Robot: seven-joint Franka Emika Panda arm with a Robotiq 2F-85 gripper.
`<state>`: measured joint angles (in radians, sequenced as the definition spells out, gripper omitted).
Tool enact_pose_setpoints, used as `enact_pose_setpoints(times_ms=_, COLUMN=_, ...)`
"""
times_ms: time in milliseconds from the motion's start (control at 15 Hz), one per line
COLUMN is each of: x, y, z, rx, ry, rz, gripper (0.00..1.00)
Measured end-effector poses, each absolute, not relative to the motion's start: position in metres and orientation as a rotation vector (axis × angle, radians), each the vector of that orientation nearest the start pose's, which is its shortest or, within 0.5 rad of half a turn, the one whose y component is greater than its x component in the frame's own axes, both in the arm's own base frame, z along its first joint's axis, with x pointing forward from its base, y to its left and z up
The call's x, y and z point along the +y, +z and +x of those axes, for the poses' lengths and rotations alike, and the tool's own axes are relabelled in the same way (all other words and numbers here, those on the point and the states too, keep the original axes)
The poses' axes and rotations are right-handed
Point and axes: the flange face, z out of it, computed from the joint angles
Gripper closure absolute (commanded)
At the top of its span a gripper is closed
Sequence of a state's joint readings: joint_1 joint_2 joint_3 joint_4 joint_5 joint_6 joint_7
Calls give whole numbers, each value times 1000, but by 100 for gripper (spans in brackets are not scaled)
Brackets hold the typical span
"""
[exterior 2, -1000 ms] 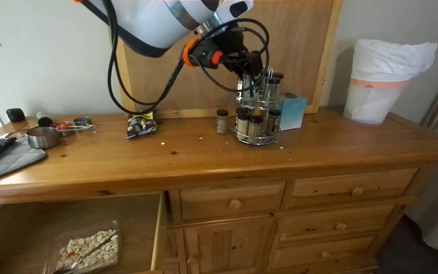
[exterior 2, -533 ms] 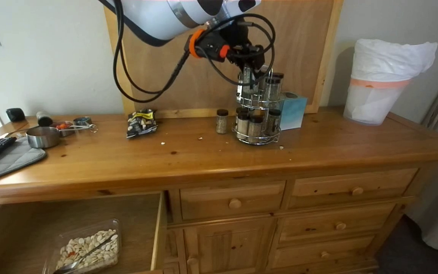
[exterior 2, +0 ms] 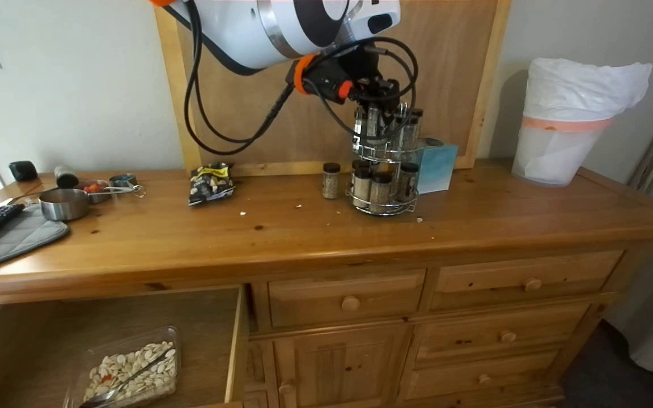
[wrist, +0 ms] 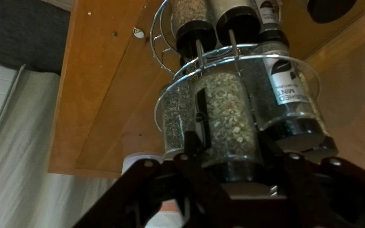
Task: Move the bottle to the metal holder
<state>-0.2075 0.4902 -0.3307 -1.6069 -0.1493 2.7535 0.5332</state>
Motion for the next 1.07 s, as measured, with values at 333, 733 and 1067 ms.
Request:
enact_pose_setpoints(times_ms=333, x=-334, y=430, z=660, rx=1307, ry=-1131, rz=-2891, gripper=76)
enact_pose_setpoints(times_ms=733, x=-336, y=427, z=667, rx=1265, ry=-1131, rz=-2910, gripper=76)
enact_pose_setpoints(times_ms=1067, x=-335, y=427, z=668, rx=1209, ry=-1127, rz=-2934, gripper=76)
